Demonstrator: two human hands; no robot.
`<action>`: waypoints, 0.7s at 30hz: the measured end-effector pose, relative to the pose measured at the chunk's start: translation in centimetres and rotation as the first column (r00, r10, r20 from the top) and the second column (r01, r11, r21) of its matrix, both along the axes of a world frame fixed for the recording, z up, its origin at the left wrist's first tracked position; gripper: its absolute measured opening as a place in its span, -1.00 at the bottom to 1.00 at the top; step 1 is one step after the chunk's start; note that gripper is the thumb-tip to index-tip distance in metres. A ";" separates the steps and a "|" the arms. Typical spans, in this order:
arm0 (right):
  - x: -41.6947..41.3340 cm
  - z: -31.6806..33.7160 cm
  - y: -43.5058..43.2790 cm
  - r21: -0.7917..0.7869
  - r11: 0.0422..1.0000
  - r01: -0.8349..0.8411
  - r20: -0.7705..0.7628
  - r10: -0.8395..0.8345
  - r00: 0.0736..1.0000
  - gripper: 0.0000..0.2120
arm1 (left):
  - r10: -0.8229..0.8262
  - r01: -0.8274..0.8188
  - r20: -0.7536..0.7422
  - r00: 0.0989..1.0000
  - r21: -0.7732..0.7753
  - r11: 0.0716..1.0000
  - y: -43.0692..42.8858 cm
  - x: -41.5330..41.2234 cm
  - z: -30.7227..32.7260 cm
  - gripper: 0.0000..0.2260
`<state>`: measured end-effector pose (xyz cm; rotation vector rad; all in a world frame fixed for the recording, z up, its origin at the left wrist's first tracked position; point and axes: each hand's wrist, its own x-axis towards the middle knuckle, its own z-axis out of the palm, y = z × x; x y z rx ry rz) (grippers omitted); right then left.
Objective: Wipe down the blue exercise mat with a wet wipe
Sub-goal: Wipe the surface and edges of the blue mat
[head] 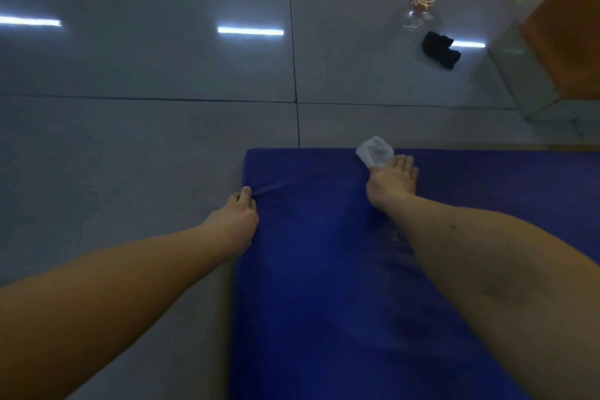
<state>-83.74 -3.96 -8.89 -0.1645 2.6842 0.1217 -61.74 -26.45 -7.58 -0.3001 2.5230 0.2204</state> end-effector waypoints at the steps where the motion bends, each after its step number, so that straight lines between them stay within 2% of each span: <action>1: 0.6 -0.1 -0.5 -0.051 0.999 -0.014 -0.014 0.013 1.000 -0.36 | -0.001 0.001 -0.002 1.000 -0.001 1.000 0.0 0.0 0.0 -0.31; 5: 3.1 -0.6 -2.5 -0.172 0.984 -0.044 -0.117 0.024 0.993 -0.37 | 0.007 -0.007 0.008 1.000 0.005 1.000 0.0 0.0 0.2 -0.31; 8: 3.1 -0.3 -2.5 -0.150 0.986 -0.067 -0.290 0.020 0.957 -0.40 | 0.008 -0.009 0.010 1.000 0.013 1.000 0.0 0.0 0.3 -0.32; 11: 2.5 0.6 -2.5 -0.113 0.970 -0.216 -0.380 0.158 0.911 -0.44 | 0.009 -0.009 0.009 1.000 0.014 1.000 0.0 0.1 0.4 -0.32; 14: 1.4 0.7 -3.2 -0.090 0.975 -0.202 -0.262 0.172 0.950 -0.44 | 0.007 -0.007 0.001 1.000 0.010 1.000 0.0 0.0 0.4 -0.34; 19: 1.8 0.5 -6.6 -0.229 0.973 0.019 -0.131 -0.050 0.990 -0.42 | 0.002 -0.002 -0.006 1.000 -0.004 1.000 0.0 0.0 0.3 -0.33; 21: 4.1 1.0 -9.3 -0.265 0.956 -0.123 -0.126 0.092 0.988 -0.49 | 0.014 -0.014 -0.004 1.000 0.005 1.000 0.0 -0.1 0.2 -0.35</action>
